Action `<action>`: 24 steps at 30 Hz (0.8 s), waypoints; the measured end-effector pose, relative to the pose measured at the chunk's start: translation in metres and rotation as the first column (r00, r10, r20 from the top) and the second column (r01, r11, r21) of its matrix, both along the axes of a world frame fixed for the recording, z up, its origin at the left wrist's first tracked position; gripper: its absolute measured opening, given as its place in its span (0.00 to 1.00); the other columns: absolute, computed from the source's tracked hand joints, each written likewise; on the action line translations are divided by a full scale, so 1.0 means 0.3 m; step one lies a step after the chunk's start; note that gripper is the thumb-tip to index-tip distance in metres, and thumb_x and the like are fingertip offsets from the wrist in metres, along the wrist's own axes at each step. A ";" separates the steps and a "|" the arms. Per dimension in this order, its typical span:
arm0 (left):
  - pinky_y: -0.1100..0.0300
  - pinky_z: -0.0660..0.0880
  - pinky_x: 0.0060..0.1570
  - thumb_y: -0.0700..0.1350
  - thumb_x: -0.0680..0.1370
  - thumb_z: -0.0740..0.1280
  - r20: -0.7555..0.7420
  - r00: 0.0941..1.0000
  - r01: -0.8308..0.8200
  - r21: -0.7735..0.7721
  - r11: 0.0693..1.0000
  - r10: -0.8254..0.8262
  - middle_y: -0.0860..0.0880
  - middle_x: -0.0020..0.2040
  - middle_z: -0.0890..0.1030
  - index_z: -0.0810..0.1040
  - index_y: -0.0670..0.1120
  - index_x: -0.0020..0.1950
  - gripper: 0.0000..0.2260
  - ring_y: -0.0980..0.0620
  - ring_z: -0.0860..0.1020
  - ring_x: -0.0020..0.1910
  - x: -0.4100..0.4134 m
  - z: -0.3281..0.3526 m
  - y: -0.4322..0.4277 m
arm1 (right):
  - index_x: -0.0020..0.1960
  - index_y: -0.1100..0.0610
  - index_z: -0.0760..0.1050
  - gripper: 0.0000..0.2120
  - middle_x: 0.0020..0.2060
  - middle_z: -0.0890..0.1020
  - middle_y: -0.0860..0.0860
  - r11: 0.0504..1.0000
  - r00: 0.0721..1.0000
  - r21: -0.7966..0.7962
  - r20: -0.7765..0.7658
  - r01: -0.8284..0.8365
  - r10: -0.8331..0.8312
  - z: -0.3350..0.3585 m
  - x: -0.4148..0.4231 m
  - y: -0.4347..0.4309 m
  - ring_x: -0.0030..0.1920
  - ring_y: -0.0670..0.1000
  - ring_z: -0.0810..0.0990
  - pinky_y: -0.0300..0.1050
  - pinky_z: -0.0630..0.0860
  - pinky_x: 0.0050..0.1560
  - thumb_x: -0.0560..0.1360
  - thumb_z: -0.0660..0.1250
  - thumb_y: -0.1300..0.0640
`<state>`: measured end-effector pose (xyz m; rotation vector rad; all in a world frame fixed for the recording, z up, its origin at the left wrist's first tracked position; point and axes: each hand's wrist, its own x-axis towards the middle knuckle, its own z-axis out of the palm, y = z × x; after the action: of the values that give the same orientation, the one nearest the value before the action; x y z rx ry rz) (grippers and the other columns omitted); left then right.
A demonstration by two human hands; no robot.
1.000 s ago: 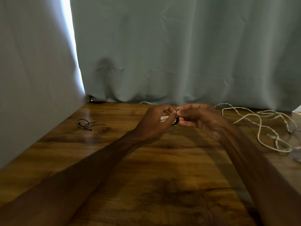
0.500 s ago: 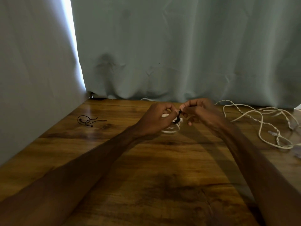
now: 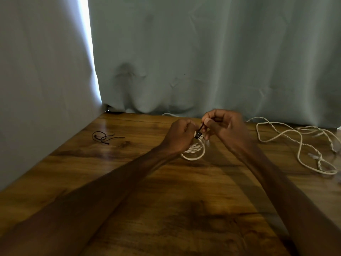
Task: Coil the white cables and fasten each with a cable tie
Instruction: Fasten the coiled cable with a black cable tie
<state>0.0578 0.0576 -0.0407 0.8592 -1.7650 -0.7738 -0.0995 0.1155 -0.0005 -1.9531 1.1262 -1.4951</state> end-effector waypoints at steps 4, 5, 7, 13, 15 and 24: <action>0.59 0.66 0.30 0.43 0.79 0.56 -0.001 0.998 -0.064 -0.144 0.988 0.064 0.52 0.31 0.76 0.78 0.40 0.42 0.14 0.60 0.72 0.26 -0.008 -0.008 -0.018 | 0.47 0.62 0.81 0.06 0.37 0.84 0.59 0.999 0.999 -0.013 0.004 -0.050 0.050 -0.006 0.012 0.002 0.33 0.57 0.82 0.47 0.81 0.36 0.80 0.66 0.67; 0.59 0.66 0.31 0.43 0.79 0.56 -0.004 0.998 -0.057 -0.154 0.986 0.057 0.51 0.31 0.76 0.77 0.40 0.41 0.14 0.59 0.71 0.26 -0.011 -0.010 -0.019 | 0.48 0.63 0.81 0.06 0.37 0.84 0.60 0.998 0.996 0.014 0.058 -0.061 0.061 -0.008 0.009 0.000 0.33 0.56 0.81 0.46 0.81 0.36 0.81 0.66 0.67; 0.58 0.66 0.31 0.41 0.79 0.56 -0.010 1.000 -0.015 -0.164 0.986 0.013 0.53 0.30 0.74 0.75 0.44 0.39 0.12 0.59 0.71 0.27 -0.018 -0.012 -0.012 | 0.50 0.65 0.81 0.05 0.37 0.83 0.58 0.995 0.978 0.082 0.204 -0.061 0.043 -0.013 -0.004 -0.009 0.36 0.53 0.81 0.44 0.80 0.33 0.81 0.66 0.66; 0.63 0.64 0.23 0.35 0.83 0.53 -0.099 0.989 0.102 -0.085 0.991 -0.110 0.48 0.26 0.72 0.73 0.38 0.43 0.13 0.55 0.68 0.21 -0.070 -0.024 0.058 | 0.47 0.63 0.81 0.06 0.35 0.79 0.55 0.974 0.927 0.226 0.364 0.008 -0.093 -0.029 -0.051 -0.049 0.36 0.49 0.77 0.39 0.73 0.28 0.80 0.66 0.64; 0.64 0.63 0.23 0.35 0.84 0.52 -0.155 0.977 0.145 -0.012 0.989 -0.145 0.44 0.27 0.72 0.73 0.37 0.44 0.13 0.52 0.67 0.21 -0.073 -0.026 0.069 | 0.46 0.62 0.82 0.07 0.35 0.80 0.55 0.968 0.926 0.248 0.356 0.038 -0.127 -0.031 -0.056 -0.050 0.36 0.50 0.77 0.40 0.73 0.28 0.80 0.66 0.64; 0.62 0.67 0.26 0.41 0.83 0.65 -0.136 0.966 0.236 0.134 0.963 -0.218 0.46 0.34 0.77 0.74 0.36 0.54 0.07 0.52 0.72 0.27 -0.046 -0.023 0.072 | 0.48 0.62 0.81 0.07 0.37 0.84 0.55 0.969 0.940 0.234 0.307 0.077 -0.149 -0.018 -0.056 -0.038 0.37 0.52 0.81 0.42 0.77 0.33 0.81 0.64 0.64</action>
<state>0.0439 0.0791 -0.0477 0.6975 -1.7334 -1.0976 -0.1164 0.1042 -0.0059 -1.4540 1.2125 -1.6025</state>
